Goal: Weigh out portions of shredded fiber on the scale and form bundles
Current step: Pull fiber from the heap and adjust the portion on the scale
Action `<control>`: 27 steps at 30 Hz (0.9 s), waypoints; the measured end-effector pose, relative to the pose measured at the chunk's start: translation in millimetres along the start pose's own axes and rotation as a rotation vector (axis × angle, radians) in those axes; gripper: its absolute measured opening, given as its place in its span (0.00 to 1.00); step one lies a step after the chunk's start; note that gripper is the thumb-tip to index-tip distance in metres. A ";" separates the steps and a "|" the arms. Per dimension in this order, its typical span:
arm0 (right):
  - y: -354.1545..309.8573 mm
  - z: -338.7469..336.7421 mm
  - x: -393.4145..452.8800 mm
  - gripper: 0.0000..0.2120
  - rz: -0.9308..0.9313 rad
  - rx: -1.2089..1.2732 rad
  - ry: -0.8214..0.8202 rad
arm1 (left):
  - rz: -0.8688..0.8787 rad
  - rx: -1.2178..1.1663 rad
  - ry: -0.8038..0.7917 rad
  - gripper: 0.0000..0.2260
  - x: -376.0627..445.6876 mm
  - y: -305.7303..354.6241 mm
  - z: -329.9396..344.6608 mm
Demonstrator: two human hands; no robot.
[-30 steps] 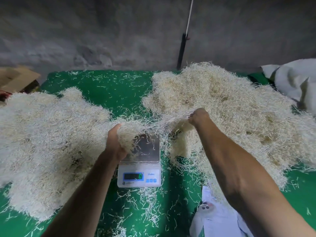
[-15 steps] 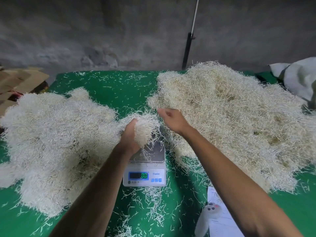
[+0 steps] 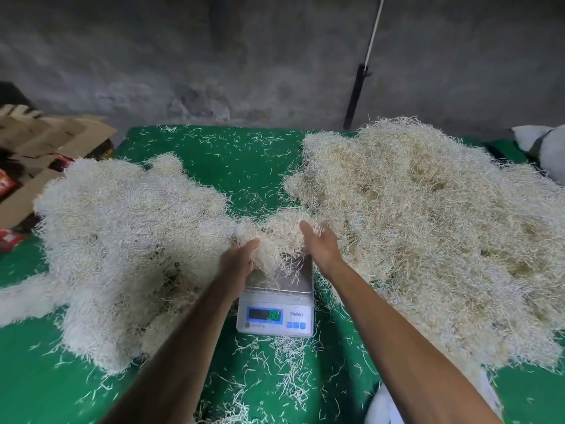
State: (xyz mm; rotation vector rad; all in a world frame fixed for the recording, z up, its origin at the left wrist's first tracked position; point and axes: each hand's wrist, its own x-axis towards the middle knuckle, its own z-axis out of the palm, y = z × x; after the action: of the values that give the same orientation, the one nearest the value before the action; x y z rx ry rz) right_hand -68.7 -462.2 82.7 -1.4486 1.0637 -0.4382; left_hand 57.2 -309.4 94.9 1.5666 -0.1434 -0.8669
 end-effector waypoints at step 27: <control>167.4 -3.5 -98.3 0.18 0.285 0.543 0.268 | -0.127 -0.203 0.158 0.36 -69.0 -163.7 -70.9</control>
State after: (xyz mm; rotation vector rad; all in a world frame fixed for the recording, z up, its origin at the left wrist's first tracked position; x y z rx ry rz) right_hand -179.3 -361.0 -40.6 -0.7599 1.2241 -0.6662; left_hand -12.7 -178.8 -26.1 1.4574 0.1550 -0.8257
